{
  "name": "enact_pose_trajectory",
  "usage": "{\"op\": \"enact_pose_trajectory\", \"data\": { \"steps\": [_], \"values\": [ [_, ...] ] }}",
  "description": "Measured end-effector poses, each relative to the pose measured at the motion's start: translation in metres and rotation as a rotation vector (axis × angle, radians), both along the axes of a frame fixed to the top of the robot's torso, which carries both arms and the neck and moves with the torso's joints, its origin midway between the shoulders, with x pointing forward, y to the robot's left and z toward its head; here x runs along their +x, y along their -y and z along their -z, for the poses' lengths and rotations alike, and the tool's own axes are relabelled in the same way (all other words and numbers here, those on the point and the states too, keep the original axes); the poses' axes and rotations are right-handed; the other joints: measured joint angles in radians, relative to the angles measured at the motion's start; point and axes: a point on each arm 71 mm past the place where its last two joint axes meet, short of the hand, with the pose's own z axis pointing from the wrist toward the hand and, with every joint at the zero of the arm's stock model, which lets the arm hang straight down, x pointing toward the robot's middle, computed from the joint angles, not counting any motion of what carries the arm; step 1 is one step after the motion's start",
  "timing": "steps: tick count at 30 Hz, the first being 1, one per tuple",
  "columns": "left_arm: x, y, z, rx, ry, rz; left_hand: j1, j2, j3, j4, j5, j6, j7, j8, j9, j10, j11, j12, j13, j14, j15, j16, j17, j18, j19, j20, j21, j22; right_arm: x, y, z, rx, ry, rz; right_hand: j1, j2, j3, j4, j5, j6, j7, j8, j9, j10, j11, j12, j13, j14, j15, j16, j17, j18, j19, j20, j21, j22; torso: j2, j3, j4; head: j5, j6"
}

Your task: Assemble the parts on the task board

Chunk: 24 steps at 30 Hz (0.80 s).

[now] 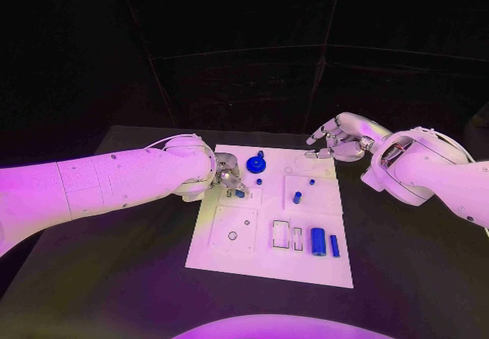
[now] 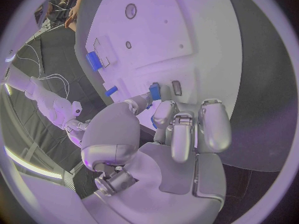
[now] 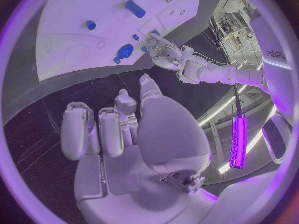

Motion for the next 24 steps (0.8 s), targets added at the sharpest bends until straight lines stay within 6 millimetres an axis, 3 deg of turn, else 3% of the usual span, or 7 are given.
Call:
{"op": "enact_pose_trajectory", "data": {
  "steps": [13, 15, 24],
  "values": [
    [0.0026, 0.0019, 0.0012, 0.008, -0.007, -0.009, -0.025, 0.002, -0.025, 0.019, 0.000, 0.010, -0.004, 0.007, 0.003, 0.007, -0.003, 0.013, 0.010, 0.000, 0.000, 0.000, 0.000, 0.000, 0.000, 0.000, 0.000, 0.008, 0.0002, 0.0028, 0.0001, -0.002, 0.000, 0.005, 0.000, 0.000, 0.000, 0.000, 0.000, 0.000, 0.000, 0.004, 0.000, 0.000, 0.000, -0.005, -0.002, 0.000, 0.000, 0.000, 0.001, 0.000, 0.000, 0.000, 0.000, -0.002, 0.000, 0.0004, -0.0012, -0.003, -0.001],
    [0.0028, 0.0025, 0.0013, 0.010, -0.009, -0.008, -0.029, 0.002, -0.034, 0.025, 0.000, 0.011, -0.004, 0.007, 0.002, 0.012, -0.005, 0.015, 0.015, 0.000, 0.000, 0.000, 0.000, -0.016, 0.006, -0.001, 0.005, 0.012, 0.0002, 0.0027, 0.0001, -0.002, 0.000, 0.005, 0.000, 0.000, 0.000, 0.000, 0.000, 0.000, 0.000, 0.004, 0.000, 0.000, 0.000, -0.005, -0.002, 0.000, 0.000, 0.000, 0.001, 0.000, 0.000, 0.000, 0.000, -0.002, 0.000, 0.0006, -0.0012, -0.003, -0.002],
    [0.0036, 0.0036, 0.0012, 0.016, -0.012, -0.010, -0.062, 0.000, -0.077, 0.050, 0.000, 0.017, -0.004, 0.014, 0.004, 0.016, -0.008, 0.025, 0.021, 0.000, 0.000, 0.000, 0.000, -0.016, 0.011, -0.004, 0.010, 0.022, -0.0003, 0.0020, -0.0001, -0.001, 0.001, 0.001, 0.000, 0.000, -0.003, 0.003, 0.006, 0.000, 0.000, 0.004, 0.000, 0.000, 0.000, -0.005, -0.002, 0.000, 0.000, 0.000, 0.001, 0.000, 0.000, 0.000, 0.000, -0.002, 0.000, 0.0005, -0.0010, -0.004, -0.002]
  ]
}}
